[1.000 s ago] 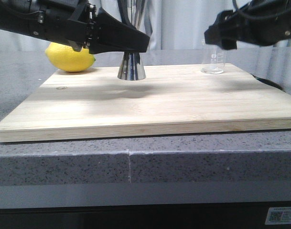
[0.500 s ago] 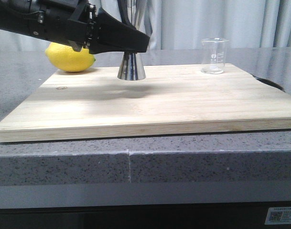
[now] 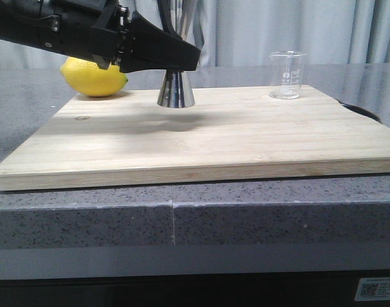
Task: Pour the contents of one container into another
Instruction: 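Lower the filled steel jigger onto the board with the left gripper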
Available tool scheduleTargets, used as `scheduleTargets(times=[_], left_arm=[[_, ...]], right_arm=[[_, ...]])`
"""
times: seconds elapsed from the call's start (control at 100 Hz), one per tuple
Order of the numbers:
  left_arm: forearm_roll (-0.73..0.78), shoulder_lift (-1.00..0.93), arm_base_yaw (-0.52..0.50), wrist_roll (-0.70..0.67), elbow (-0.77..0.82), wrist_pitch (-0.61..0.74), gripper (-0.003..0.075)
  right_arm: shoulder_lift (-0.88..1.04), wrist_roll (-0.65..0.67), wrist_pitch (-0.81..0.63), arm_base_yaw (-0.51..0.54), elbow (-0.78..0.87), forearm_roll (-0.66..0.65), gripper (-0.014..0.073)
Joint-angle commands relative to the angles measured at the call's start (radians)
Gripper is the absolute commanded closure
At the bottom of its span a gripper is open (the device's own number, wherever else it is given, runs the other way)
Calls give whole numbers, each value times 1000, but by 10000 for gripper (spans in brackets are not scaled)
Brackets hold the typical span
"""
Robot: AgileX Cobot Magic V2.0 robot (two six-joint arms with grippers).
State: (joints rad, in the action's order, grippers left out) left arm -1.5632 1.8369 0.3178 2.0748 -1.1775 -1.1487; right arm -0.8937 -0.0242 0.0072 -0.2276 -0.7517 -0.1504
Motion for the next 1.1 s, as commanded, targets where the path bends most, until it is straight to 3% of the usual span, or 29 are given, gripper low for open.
scheduleTargets(times=[0.0, 0.22, 0.43, 1.09], left_arm=[[-88, -57, 10, 6, -30, -39, 739], [-103, -40, 8, 23, -30, -18, 739], [-132, -30, 8, 58, -30, -18, 739], [-170, -30, 8, 107, -30, -4, 738]], right_arm=[[31, 0, -26, -1, -25, -17, 128], [46, 0, 37, -1, -25, -23, 316], [87, 0, 40, -1, -25, -50, 421], [125, 0, 61, -1, -14, -57, 431]])
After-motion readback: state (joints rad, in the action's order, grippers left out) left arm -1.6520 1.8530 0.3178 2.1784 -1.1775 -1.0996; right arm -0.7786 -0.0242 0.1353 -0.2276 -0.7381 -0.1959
